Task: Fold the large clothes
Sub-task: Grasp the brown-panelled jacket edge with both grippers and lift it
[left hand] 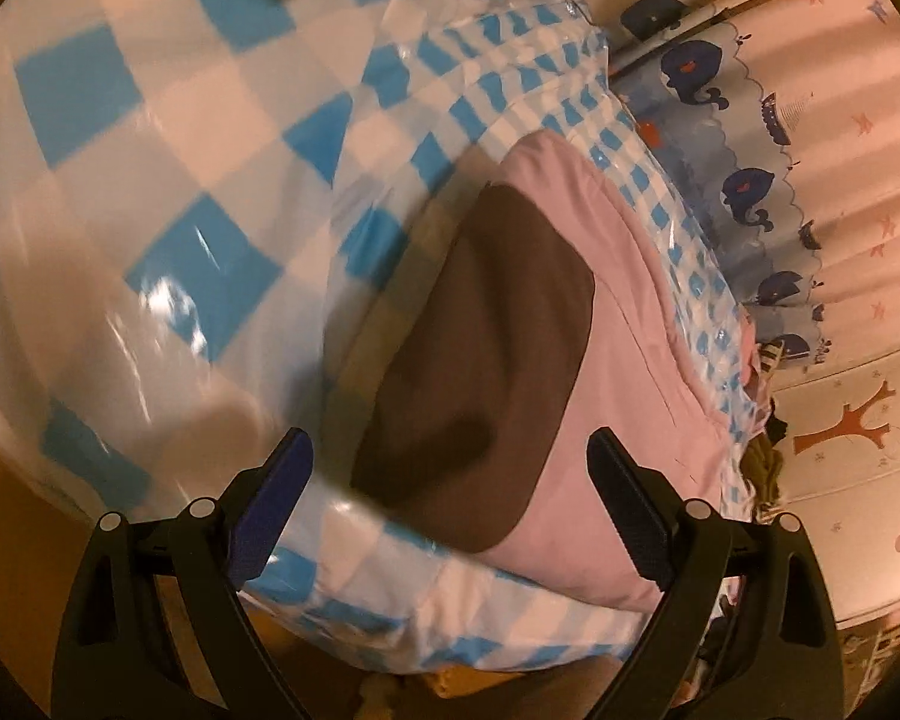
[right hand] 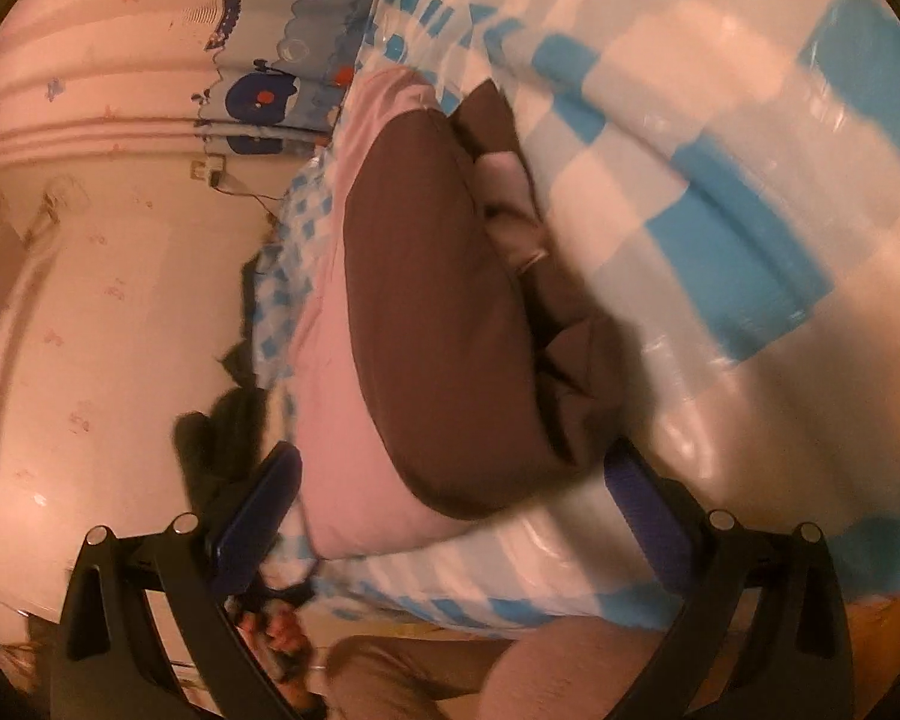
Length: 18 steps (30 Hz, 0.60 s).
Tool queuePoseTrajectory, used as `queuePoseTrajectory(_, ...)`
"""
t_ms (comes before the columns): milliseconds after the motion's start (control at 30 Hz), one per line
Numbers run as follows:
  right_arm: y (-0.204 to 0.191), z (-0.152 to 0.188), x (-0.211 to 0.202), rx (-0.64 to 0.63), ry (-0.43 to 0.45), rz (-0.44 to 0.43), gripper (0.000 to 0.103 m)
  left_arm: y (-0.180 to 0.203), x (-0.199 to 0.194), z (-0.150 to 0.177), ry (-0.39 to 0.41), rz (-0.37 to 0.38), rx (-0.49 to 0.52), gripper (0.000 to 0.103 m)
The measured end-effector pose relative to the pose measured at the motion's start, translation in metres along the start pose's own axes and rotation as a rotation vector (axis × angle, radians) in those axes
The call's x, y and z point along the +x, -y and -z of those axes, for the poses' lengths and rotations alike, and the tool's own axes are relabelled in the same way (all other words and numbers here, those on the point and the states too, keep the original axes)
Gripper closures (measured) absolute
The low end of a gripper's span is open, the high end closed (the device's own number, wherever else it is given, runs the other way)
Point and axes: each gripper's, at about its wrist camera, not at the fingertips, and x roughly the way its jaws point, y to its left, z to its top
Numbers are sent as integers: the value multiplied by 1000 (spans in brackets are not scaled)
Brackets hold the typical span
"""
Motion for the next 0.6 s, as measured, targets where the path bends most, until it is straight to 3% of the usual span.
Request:
queuePoseTrajectory(167,11,-4,7,38,34,-46,6,-6,35,14,-92,28,-57,14)
queuePoseTrajectory(333,13,-4,8,28,32,-48,6,-2,52,14,-52,88,-95,14)
queuePoseTrajectory(533,16,-8,9,10,-54,-25,6,6,73,9,-35,47,-119,14)
queuePoseTrajectory(567,14,-8,7,4,-42,-28,9,7,74,9,-28,47,-116,14)
queuePoseTrajectory(600,10,-7,5,-14,-18,-39,32,10,74,9,-22,38,-108,16)
